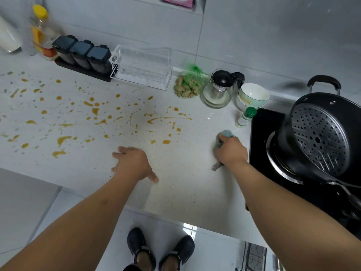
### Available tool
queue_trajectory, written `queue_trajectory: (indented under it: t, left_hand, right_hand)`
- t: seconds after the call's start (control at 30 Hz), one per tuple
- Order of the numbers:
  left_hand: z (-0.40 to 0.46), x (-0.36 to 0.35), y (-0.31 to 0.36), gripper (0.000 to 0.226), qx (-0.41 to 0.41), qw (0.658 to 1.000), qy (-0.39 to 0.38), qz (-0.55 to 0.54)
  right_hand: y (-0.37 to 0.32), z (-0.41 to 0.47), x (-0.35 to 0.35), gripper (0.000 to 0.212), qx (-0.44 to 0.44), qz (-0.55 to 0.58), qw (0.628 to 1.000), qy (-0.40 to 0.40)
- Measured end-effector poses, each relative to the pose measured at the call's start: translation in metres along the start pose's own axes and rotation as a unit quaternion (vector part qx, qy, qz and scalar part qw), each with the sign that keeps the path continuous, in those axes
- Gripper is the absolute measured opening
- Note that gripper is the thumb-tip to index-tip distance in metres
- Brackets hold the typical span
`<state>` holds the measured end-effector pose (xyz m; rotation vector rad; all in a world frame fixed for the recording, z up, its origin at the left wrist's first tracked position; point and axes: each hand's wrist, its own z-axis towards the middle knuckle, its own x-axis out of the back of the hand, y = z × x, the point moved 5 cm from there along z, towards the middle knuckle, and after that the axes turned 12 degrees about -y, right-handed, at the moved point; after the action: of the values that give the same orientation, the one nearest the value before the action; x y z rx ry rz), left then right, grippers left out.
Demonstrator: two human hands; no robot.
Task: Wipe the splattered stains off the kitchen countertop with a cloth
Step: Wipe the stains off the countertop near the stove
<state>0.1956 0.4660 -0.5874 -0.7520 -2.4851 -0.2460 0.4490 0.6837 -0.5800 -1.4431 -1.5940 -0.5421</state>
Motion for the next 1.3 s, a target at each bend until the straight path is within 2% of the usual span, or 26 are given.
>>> queue_trajectory:
  t: [0.1, 0.2, 0.3, 0.4, 0.5, 0.6, 0.73, 0.8, 0.9, 1.03, 1.1, 1.2, 1.3]
  left_hand:
    - [0.004, 0.002, -0.001, 0.169, -0.001, 1.0, 0.002, -0.001]
    - [0.005, -0.001, 0.0, 0.17, -0.003, 1.0, 0.005, -0.009]
    - [0.003, -0.003, -0.002, 0.17, 0.01, 1.0, 0.015, -0.009]
    - [0.004, -0.003, -0.002, 0.172, 0.009, 1.0, 0.021, -0.007]
    - [0.004, -0.004, -0.004, 0.171, 0.003, 1.0, 0.028, -0.013]
    - [0.004, -0.004, -0.005, 0.171, 0.001, 0.999, 0.035, -0.01]
    - [0.007, -0.004, -0.005, 0.173, 0.005, 0.999, 0.03, -0.013]
    - [0.009, -0.004, -0.006, 0.174, 0.004, 0.999, 0.035, -0.013]
    - [0.012, -0.006, -0.007, 0.175, 0.001, 0.999, 0.04, -0.01]
    - [0.015, -0.008, -0.007, 0.177, 0.008, 0.999, 0.046, -0.011]
    - [0.016, -0.009, -0.008, 0.179, 0.008, 0.999, 0.046, -0.009]
    - [0.016, -0.008, -0.009, 0.179, 0.006, 0.999, 0.052, -0.003]
    - [0.013, -0.007, -0.007, 0.178, 0.004, 0.999, 0.046, -0.006]
  right_hand:
    - [-0.027, 0.0, -0.007, 0.022, -0.002, 0.03, 0.999, 0.023]
    - [-0.079, -0.02, -0.038, 0.025, 0.105, 0.001, 0.994, -0.007]
    - [-0.123, -0.053, -0.076, 0.034, 0.225, -0.052, 0.971, -0.062]
    - [-0.122, -0.065, -0.082, 0.034, 0.281, -0.069, 0.955, -0.062]
    - [-0.084, -0.041, -0.051, 0.026, 0.19, -0.022, 0.98, -0.048]
    - [-0.039, -0.012, -0.013, 0.012, 0.083, 0.042, 0.996, 0.003]
    - [-0.029, 0.022, 0.007, 0.02, 0.014, 0.041, 0.999, 0.015]
    - [-0.048, 0.028, 0.004, 0.021, 0.02, 0.035, 0.999, 0.006]
    - [-0.088, 0.017, -0.021, 0.024, 0.091, 0.007, 0.996, -0.019]
    - [-0.103, -0.012, -0.055, 0.046, 0.195, -0.009, 0.978, -0.073]
    - [-0.085, -0.007, -0.045, 0.047, 0.176, 0.019, 0.983, -0.053]
    - [-0.069, 0.02, -0.016, 0.025, 0.113, 0.01, 0.994, -0.012]
    - [-0.079, 0.046, 0.003, 0.033, 0.092, -0.005, 0.995, -0.037]
